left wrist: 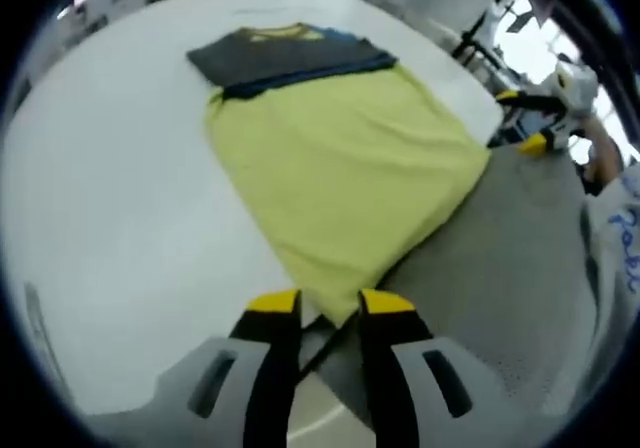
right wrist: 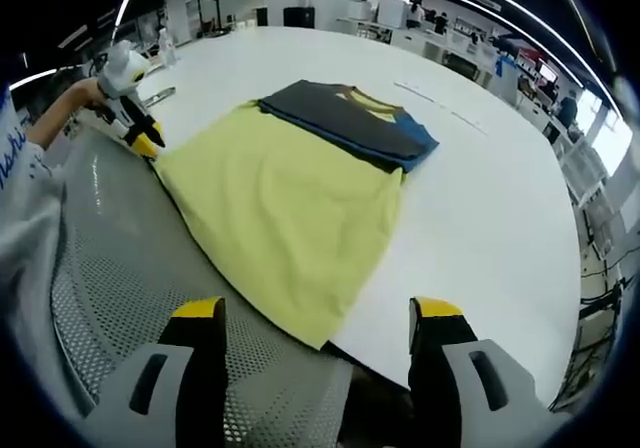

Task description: Fold the garment on the visible template until the final outline fits inside the template.

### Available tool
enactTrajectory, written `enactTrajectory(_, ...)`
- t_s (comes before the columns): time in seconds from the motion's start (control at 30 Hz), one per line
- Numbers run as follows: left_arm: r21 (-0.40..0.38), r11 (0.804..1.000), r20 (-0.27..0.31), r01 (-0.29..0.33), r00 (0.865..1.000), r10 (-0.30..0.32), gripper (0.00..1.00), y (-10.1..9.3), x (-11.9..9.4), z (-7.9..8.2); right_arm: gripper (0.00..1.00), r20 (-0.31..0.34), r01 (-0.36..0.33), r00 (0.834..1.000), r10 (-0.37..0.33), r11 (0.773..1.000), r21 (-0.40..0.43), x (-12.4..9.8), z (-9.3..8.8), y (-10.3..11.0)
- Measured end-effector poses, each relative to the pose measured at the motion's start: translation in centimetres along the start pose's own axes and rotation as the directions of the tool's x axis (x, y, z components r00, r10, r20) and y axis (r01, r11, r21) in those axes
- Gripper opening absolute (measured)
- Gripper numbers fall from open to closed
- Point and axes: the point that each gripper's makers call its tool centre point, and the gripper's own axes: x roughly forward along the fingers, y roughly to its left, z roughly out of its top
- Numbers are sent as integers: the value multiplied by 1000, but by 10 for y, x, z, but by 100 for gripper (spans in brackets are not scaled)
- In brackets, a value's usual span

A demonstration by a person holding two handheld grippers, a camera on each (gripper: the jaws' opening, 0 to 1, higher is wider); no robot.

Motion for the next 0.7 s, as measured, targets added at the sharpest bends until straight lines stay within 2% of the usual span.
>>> enactTrajectory(0.1,0,1000,-45,-26,999,26,23,4,4,-7,74,2,-3,1000,3,1000,-1,1,1,1)
enactTrajectory(0.3,-9,1000,-56,-17,998,17,23,2,12,-8,75,1,-1,1000,1,1000,2,1,1,0)
enactTrajectory(0.43,-7,1000,-54,-28,998,27,20,3,12,-5,74,-2,-1,1000,1,1000,5,2,-1,-1)
enactTrajectory(0.7,45,997,-71,-65,995,68,8,6,15,-5,74,-8,-23,1000,23,1000,1,8,-2,3)
